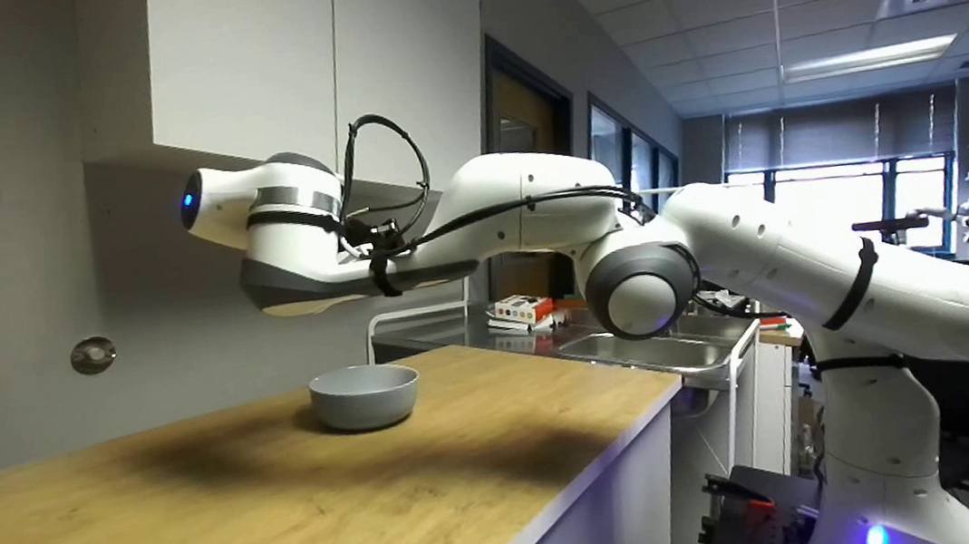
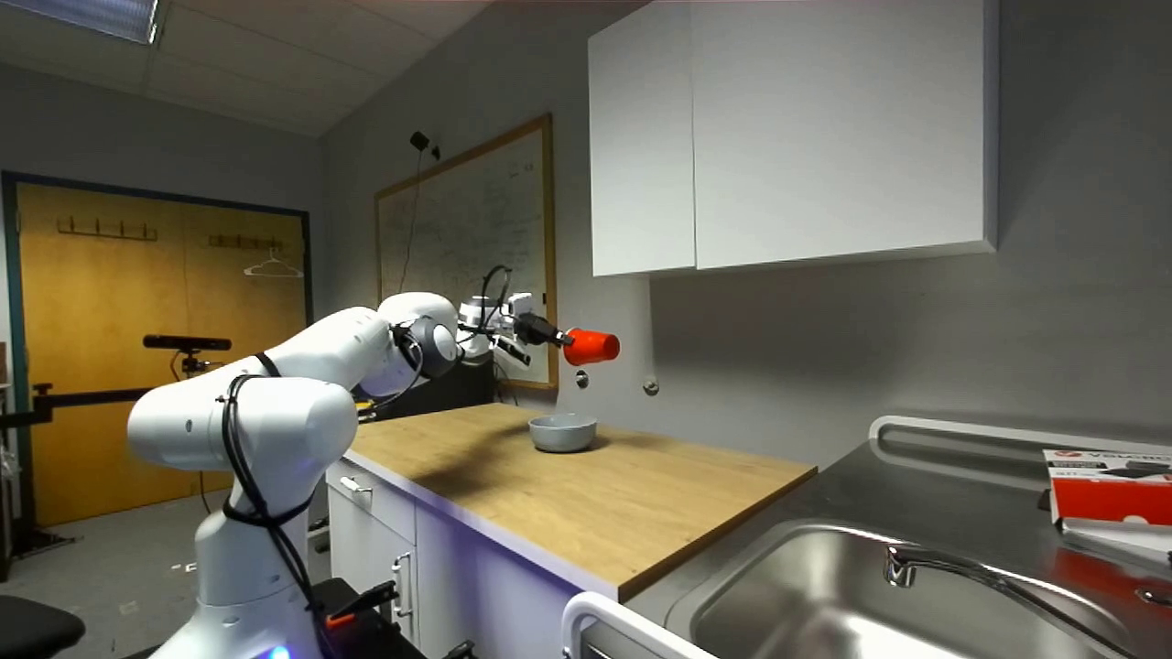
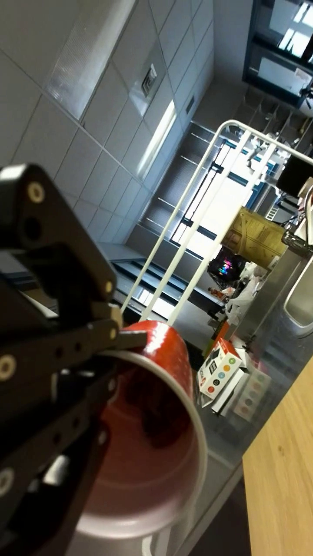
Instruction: Pour the contents in the orange cup into the bowl
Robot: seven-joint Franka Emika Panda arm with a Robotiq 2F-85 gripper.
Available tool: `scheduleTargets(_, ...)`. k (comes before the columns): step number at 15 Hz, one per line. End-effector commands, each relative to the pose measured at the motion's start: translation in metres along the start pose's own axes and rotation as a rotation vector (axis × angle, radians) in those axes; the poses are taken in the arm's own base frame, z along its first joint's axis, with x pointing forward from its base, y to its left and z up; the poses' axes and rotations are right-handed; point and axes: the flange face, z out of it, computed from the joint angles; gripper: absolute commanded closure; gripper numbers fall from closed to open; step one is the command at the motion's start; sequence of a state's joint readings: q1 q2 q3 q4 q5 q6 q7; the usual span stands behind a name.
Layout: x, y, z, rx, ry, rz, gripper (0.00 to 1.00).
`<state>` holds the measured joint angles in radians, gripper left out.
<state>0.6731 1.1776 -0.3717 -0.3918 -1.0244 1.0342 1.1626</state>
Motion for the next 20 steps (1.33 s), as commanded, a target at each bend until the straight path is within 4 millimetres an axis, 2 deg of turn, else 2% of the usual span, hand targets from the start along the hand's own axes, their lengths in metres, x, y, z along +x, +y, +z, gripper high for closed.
scheduleTargets(1,0.01,0.003,-0.001,-0.039,0.099,0.065,0.96)
scheduleTargets(5,0.016,0.008,-0.001,-0.099,0.204,0.153,0.97)
scheduleTargets(12,0.024,0.008,-0.004,-0.153,0.341,0.179,0.97)
scheduleTargets(20,0.027,0.01,-0.005,-0.184,0.396,0.21,0.96)
